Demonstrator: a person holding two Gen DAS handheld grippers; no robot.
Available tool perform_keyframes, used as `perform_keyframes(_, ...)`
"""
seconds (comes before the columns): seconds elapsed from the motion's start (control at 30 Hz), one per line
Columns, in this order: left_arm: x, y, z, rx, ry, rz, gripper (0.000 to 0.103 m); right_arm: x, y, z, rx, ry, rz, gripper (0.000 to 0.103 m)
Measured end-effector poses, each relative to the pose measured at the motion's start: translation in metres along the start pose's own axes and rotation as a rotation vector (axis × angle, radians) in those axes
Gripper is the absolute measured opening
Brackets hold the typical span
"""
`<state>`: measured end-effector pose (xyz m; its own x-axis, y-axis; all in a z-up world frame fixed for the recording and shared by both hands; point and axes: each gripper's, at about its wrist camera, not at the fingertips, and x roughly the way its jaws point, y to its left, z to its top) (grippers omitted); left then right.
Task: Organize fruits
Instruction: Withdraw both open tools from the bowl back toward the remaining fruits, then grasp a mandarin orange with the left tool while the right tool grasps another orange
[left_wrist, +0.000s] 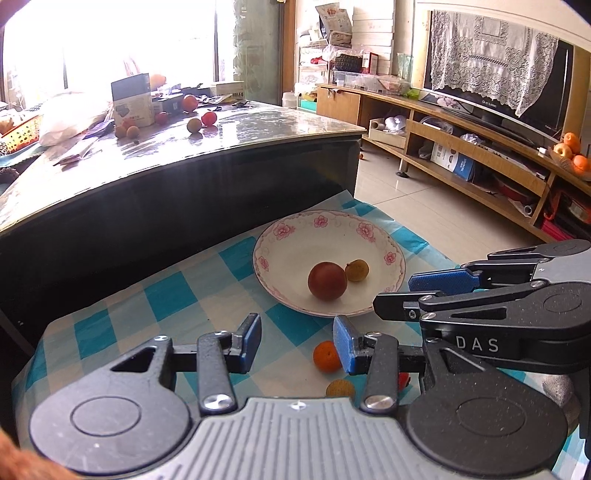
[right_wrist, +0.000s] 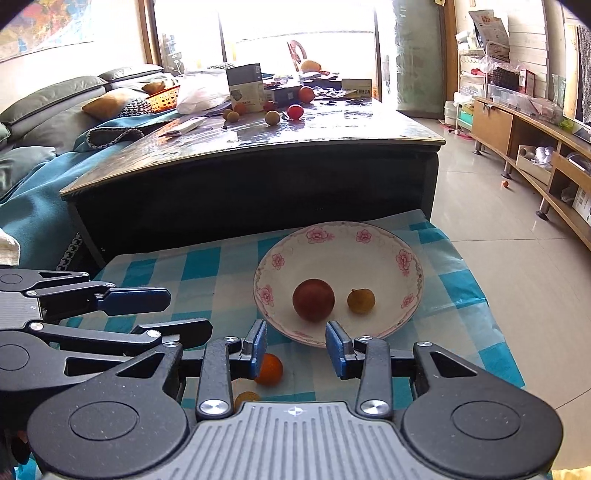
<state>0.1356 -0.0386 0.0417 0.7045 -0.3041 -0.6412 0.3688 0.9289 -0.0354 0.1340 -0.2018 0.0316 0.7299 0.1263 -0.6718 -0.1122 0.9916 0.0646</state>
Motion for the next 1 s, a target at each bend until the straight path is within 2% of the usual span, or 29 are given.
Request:
perform_keyframes(0.4, -0.029, 0.008, -0.03, 0.01, 0.035, -0.006, 0.051, -0.015, 0.027, -0.021, -0.033, 0.035, 0.059, 0.032)
perform_keyframes(0.53, -0.032, 0.013, -0.047, 0.009, 0.077, -0.016, 0.051, -0.014, 0.039, -0.032, -0.057, 0.067, 0.078, 0.032)
perform_keyframes(0.67, -0.037, 0.015, -0.064, 0.048, 0.121, -0.031, 0.051, -0.01, 0.05, -0.046, -0.083, 0.115, 0.113, 0.032)
perform_keyframes(1.0, -0.042, 0.033, -0.091, 0.072, 0.198, -0.066, 0.052, 0.001, 0.077, -0.067, -0.208, 0.202, 0.235, 0.032)
